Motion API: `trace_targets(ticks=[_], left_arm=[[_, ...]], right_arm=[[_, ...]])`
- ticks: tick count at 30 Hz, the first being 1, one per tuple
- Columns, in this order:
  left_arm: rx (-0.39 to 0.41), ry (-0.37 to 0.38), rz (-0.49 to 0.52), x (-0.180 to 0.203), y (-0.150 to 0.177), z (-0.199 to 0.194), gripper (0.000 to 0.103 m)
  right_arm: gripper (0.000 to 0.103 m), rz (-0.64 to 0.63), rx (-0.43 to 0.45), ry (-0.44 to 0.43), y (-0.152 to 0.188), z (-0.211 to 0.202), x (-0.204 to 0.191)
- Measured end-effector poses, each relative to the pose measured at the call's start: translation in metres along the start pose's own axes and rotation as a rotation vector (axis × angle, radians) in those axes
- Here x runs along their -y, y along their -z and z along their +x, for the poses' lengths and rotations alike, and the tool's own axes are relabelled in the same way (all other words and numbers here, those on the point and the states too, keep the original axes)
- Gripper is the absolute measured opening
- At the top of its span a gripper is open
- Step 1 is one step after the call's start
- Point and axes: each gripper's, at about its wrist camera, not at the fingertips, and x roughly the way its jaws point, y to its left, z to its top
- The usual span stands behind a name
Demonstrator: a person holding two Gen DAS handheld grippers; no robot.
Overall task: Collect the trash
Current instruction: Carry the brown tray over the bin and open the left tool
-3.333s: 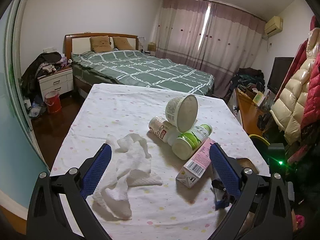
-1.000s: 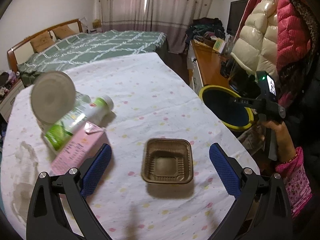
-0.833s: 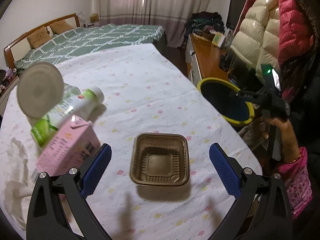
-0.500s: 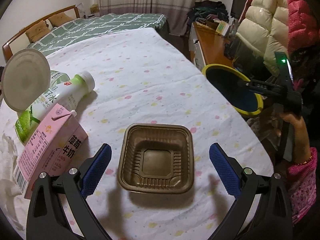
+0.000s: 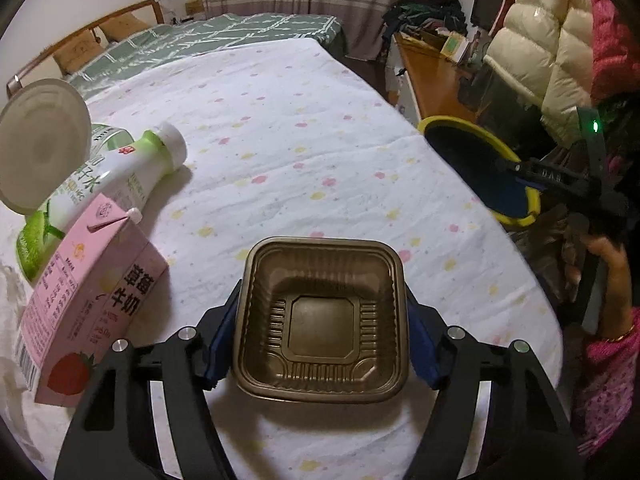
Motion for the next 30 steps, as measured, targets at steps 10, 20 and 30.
trace_targets(ticks=[10, 20, 30], left_arm=[[0.061, 0.082, 0.135, 0.056, -0.043, -0.007, 0.069], [0.061, 0.206, 0.346, 0.168, -0.113, 0.034, 0.07], [0.038, 0.173, 0.391, 0.226, -0.158, 0.104, 0.09]], right_arm=[[0.055, 0.026, 0.092, 0.025, 0.019, -0.048, 0.016], [0.056, 0.099, 0.114, 0.103, 0.054, -0.083, 0.054], [0.057, 0.165, 0.095, 0.129, 0.073, -0.094, 0.079]])
